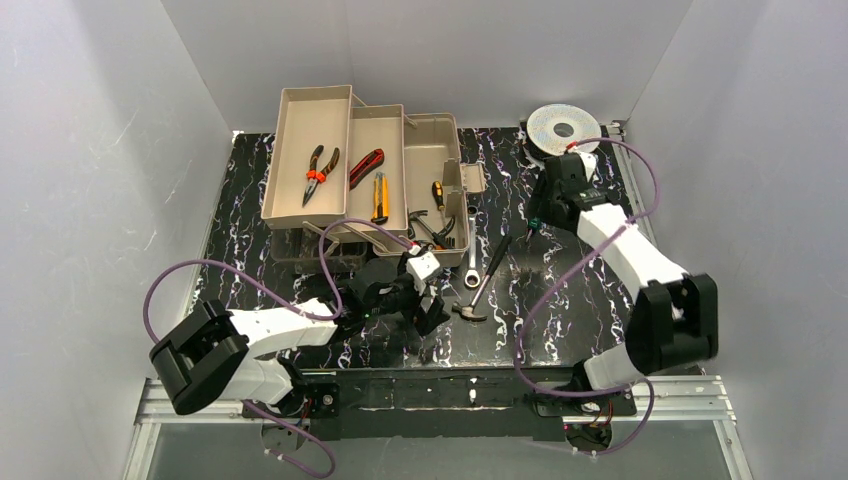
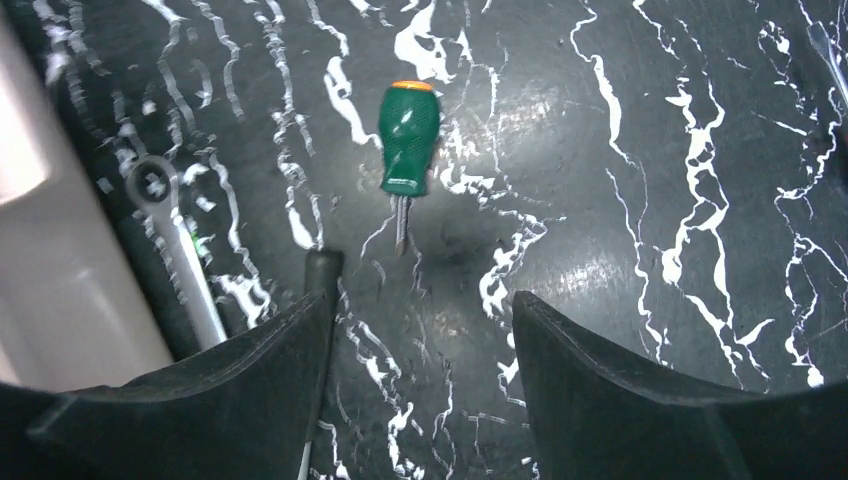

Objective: Pack the tool kit

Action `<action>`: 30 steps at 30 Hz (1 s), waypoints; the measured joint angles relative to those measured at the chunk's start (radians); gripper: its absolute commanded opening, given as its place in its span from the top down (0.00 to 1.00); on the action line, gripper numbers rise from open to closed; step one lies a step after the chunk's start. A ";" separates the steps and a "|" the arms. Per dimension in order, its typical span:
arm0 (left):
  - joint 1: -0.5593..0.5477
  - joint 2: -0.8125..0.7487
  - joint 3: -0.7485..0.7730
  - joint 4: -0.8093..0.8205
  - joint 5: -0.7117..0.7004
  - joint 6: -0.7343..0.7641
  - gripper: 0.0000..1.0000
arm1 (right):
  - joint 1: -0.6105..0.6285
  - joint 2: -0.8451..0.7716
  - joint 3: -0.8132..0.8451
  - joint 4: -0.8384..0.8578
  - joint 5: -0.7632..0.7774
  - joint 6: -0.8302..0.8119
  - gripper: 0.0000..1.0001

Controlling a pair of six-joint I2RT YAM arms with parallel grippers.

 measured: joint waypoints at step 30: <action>-0.024 -0.003 0.005 -0.027 0.010 0.027 0.02 | 0.040 0.168 0.266 0.043 -0.326 -0.022 0.94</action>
